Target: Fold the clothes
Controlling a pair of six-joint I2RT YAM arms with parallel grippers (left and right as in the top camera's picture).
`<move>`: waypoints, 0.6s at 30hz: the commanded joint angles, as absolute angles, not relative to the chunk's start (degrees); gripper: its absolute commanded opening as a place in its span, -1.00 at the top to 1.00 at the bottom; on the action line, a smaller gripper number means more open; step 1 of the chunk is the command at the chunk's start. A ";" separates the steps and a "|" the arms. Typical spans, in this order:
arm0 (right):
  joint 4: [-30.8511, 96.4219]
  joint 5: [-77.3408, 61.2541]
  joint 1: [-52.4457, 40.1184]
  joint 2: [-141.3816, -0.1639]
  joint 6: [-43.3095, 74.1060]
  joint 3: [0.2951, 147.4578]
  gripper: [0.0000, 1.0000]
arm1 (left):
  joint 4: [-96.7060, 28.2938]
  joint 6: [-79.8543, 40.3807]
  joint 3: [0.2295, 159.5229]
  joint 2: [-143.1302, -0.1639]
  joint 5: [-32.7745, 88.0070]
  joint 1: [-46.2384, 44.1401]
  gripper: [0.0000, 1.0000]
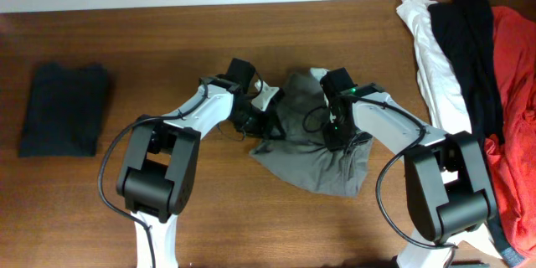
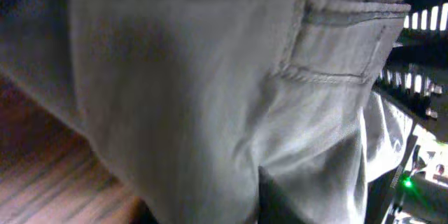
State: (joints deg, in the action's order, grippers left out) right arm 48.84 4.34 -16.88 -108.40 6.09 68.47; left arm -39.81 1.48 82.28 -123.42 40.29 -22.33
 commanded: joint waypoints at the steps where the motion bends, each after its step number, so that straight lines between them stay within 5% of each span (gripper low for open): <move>1: 50.96 9.28 -15.66 -106.24 7.14 68.88 0.08 | -40.71 3.55 82.85 -123.85 39.46 -22.00 0.85; 11: 53.34 9.30 -15.66 -94.54 7.11 71.37 -0.02 | -46.46 3.53 83.59 -117.25 29.10 -17.26 0.99; 18: 56.14 9.52 -15.62 -91.88 7.14 71.37 -0.01 | -55.83 3.03 86.59 -109.93 -1.63 -12.51 0.99</move>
